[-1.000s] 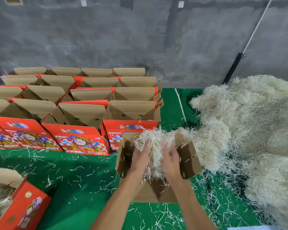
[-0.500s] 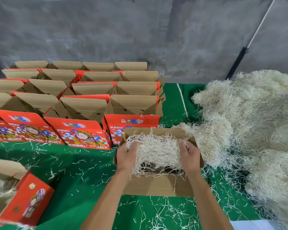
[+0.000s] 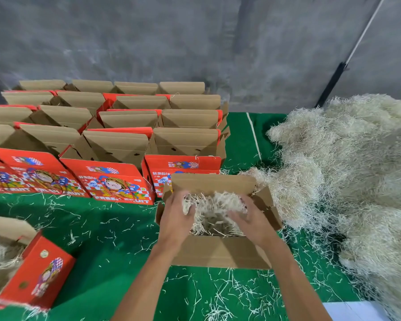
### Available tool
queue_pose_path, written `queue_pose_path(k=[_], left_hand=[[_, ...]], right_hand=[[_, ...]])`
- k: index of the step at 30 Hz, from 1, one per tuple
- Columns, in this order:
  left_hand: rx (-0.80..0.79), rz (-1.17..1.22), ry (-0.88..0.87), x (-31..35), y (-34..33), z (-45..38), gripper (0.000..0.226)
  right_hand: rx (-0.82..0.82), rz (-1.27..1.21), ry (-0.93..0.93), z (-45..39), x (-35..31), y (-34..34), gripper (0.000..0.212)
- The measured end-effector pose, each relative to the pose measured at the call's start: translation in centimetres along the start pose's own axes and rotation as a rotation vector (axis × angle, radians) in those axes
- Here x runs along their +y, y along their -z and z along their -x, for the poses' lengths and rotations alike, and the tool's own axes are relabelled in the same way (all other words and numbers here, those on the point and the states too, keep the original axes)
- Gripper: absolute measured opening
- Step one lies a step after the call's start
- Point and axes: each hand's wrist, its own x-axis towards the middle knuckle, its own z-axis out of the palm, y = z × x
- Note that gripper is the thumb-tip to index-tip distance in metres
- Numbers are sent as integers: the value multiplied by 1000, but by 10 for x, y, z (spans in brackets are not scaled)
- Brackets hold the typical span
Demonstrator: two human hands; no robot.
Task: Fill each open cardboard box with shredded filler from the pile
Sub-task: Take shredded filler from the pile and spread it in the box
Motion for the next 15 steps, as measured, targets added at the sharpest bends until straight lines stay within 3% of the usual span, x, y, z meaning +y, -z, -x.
queue_pose_path(k=[4, 7, 11, 15], left_hand=[[-34, -151, -68, 9, -5, -3, 28], [-180, -137, -24, 7, -10, -11, 21], [-417, -112, -35, 1, -31, -23, 19], [-649, -185, -77, -1, -50, -39, 30]], right_hand=[[140, 322, 44, -8, -4, -10, 51], [242, 403, 119, -16, -4, -12, 32], [50, 439, 161, -34, -5, -16, 19], [-178, 631, -4, -58, 1, -30, 19]])
